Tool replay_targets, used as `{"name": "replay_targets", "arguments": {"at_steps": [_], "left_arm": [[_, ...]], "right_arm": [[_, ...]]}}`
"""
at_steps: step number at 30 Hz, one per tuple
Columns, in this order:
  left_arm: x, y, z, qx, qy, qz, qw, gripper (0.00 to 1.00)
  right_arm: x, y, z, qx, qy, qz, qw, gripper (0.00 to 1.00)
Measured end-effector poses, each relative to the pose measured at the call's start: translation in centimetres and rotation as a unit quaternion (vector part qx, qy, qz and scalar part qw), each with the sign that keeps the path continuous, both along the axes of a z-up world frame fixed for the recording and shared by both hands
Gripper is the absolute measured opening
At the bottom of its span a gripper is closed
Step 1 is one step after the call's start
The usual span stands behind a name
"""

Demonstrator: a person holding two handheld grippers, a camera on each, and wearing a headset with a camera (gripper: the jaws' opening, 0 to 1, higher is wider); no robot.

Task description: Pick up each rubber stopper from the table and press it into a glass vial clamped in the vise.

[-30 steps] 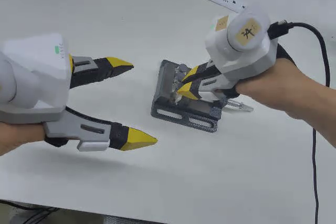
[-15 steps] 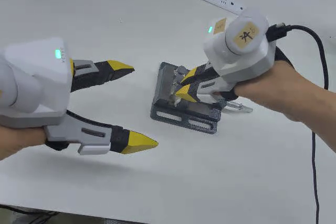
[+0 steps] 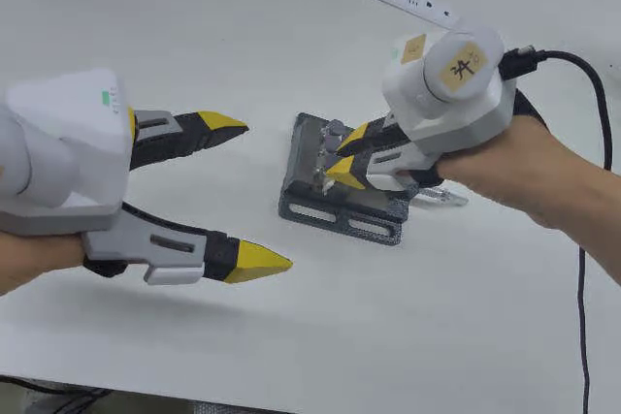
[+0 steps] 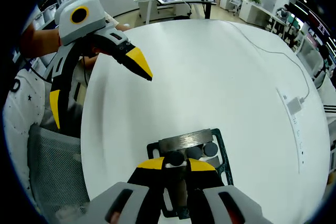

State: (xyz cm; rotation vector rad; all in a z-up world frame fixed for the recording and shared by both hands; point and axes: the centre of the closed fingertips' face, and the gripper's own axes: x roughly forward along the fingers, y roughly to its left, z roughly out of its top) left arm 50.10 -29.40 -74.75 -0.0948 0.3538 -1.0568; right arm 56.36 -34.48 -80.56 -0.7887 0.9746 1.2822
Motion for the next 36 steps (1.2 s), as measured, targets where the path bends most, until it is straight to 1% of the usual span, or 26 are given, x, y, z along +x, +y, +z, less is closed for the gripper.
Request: {"name": "replay_targets", "arguments": {"at_steps": [3, 9, 11, 15, 16, 22, 25, 30, 34, 36], "left_arm": [[0.0, 0.0, 0.0, 0.000, 0.001, -0.001, 1.0000, 0.80], [0.1, 0.0, 0.0, 0.000, 0.000, 0.000, 1.0000, 0.80], [0.1, 0.0, 0.0, 0.000, 0.000, 0.000, 1.0000, 0.80], [0.1, 0.0, 0.1, -0.001, -0.001, 0.001, 1.0000, 0.80], [0.1, 0.0, 0.1, -0.001, -0.001, 0.001, 1.0000, 0.80], [0.1, 0.1, 0.1, -0.001, -0.001, 0.002, 1.0000, 0.80], [0.1, 0.1, 0.1, -0.002, -0.001, 0.002, 1.0000, 0.80], [0.1, 0.2, 0.1, -0.003, 0.001, 0.004, 1.0000, 0.80], [0.0, 0.2, 0.0, -0.003, 0.002, 0.005, 1.0000, 0.80], [0.1, 0.3, -0.1, -0.003, 0.002, 0.005, 1.0000, 0.80]], "right_arm": [[0.1, 0.0, 0.1, 0.003, 0.002, -0.004, 1.0000, 0.11], [-0.3, 0.2, 1.2, 0.011, -0.002, -0.003, 0.9999, 0.10], [-0.1, 0.2, 1.1, 0.013, -0.004, -0.002, 0.9999, 0.10], [-0.2, 0.3, 1.6, 0.015, -0.003, 0.000, 0.9999, 0.08], [-0.2, 0.2, 1.3, 0.014, -0.002, 0.002, 0.9999, 0.07], [-0.2, 0.2, 1.3, 0.012, 0.001, 0.008, 0.9999, 0.02], [-0.4, 0.4, 1.3, 0.011, 0.005, 0.010, 0.9999, 0.02], [-0.2, 0.5, 0.9, 0.007, 0.006, 0.014, 0.9999, 0.00], [-0.3, 0.7, 0.9, 0.004, 0.007, 0.018, 0.9998, 0.00], [-0.2, 0.7, 0.7, 0.002, 0.009, 0.019, 0.9998, 0.01]]}}
